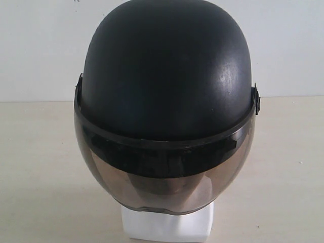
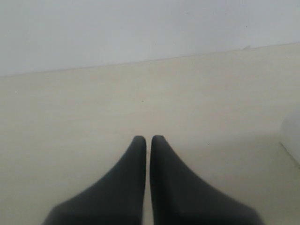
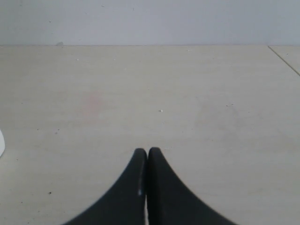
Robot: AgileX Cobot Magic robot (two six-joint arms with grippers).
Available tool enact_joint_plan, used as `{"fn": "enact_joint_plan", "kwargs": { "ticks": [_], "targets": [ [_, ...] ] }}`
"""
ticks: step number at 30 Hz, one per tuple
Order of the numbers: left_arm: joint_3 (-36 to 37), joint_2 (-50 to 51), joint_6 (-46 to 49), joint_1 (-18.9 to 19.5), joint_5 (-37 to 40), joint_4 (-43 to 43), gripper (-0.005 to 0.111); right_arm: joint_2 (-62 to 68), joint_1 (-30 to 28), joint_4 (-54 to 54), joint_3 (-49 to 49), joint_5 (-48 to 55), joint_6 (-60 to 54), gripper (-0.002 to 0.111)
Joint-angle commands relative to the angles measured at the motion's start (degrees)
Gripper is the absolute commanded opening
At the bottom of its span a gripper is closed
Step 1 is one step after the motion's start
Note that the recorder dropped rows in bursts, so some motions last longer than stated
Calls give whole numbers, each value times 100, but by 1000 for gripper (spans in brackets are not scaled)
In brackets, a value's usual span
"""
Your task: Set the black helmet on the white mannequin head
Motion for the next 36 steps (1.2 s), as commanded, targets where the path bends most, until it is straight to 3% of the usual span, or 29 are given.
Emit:
{"fn": "enact_joint_plan", "kwargs": {
  "ticks": [1,5,12,36],
  "targets": [
    [19,-6,-511,-26,4,-302,4,-26,0,-13,-6,-77,-1,0],
    [19,-6,-1228,-26,4,-302,4,-26,0,-13,-6,-67,-1,0],
    [19,-6,-1244,-26,-6,286,4,-26,0,-13,-6,-67,-1,0],
    [19,-6,-1244,-26,-6,286,4,-26,0,-13,-6,-67,-1,0]
  ]
}}
